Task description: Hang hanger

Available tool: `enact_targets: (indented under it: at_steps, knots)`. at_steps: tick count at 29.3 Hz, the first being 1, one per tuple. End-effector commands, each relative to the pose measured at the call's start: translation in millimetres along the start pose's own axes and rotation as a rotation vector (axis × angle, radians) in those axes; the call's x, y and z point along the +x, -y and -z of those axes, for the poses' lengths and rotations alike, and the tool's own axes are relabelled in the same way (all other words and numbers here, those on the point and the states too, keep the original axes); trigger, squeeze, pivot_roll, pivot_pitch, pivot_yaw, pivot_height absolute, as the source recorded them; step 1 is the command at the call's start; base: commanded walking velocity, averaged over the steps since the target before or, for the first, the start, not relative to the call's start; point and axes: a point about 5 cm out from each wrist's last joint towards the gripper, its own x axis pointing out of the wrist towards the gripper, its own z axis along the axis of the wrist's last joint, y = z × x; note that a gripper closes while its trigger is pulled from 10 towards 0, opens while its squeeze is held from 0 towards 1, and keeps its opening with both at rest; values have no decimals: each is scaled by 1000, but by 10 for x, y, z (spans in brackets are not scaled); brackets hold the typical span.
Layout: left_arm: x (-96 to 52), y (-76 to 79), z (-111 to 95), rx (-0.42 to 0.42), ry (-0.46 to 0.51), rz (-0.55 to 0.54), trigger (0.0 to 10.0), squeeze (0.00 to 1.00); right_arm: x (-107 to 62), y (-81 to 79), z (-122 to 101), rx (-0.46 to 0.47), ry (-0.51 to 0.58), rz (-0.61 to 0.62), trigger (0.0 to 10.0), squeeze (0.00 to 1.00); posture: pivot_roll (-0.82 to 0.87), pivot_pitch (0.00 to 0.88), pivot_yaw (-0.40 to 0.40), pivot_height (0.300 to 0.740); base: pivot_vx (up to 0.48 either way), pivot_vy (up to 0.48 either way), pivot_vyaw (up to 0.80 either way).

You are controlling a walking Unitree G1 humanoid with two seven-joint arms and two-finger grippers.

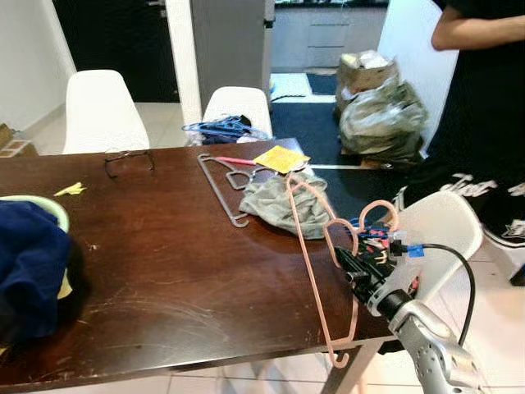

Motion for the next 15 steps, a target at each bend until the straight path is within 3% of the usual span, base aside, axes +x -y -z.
enact_targets:
  at_steps: [1,2,5,9,15]
  knots:
    - [-6,-65,113,-11,-22,-34,0,0,-25,38,50,0,-31,16,10000,0,-13,0,37,731,0,0,0]
    - [-6,-65,113,-11,-22,-34,0,0,-25,38,50,0,-31,16,10000,0,-13,0,37,731,0,0,0]
    - [-78,-70,467,10,-134,-51,0,0,-29,47,43,-4,-32,20,10000,0,-15,0,31,731,0,0,0]
    - [-140,-25,672,2,-200,-43,0,0,-33,51,37,-7,-34,20,10000,0,-18,0,29,731,0,0,0]
    - [-205,223,818,-30,-239,23,0,0,-34,62,34,-11,-41,19,10000,0,-18,0,23,731,0,0,0]
